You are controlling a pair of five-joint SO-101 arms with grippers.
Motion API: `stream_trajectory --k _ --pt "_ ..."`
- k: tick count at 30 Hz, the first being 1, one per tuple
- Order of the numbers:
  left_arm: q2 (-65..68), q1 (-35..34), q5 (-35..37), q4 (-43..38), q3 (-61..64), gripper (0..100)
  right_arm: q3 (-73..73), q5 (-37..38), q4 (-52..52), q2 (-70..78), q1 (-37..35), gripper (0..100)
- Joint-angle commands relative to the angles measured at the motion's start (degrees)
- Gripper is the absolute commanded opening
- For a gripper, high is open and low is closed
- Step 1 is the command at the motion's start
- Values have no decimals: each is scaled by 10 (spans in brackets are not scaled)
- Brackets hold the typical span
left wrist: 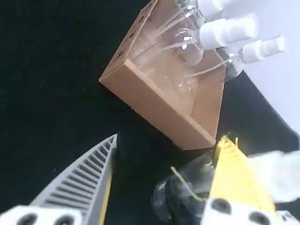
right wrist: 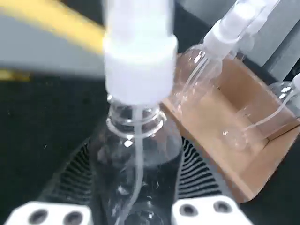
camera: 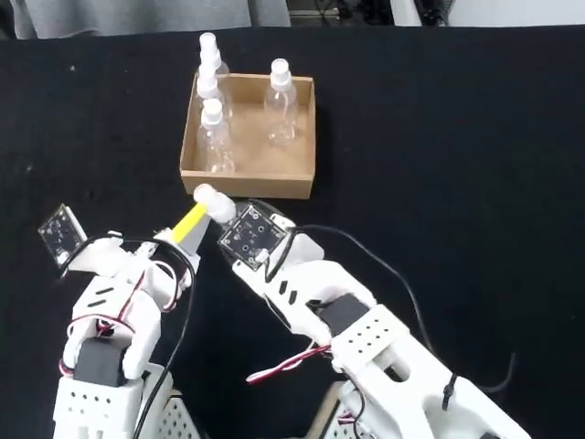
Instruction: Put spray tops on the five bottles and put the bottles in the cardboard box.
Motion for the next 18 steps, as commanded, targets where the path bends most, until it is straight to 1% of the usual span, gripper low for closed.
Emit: stream_trajectory --k 1,5,8,18 --pt "-6 14 -11 1 -58 310 -35 -1 12 -19 -10 42" --pt "-6 19 -13 1 -56 310 -35 -1 12 -18 -9 42" --pt "-6 34 -36 2 -54 310 -34 0 12 -18 -9 22" --pt "-6 29 -35 1 -47 310 -35 -4 8 -21 -9 15"
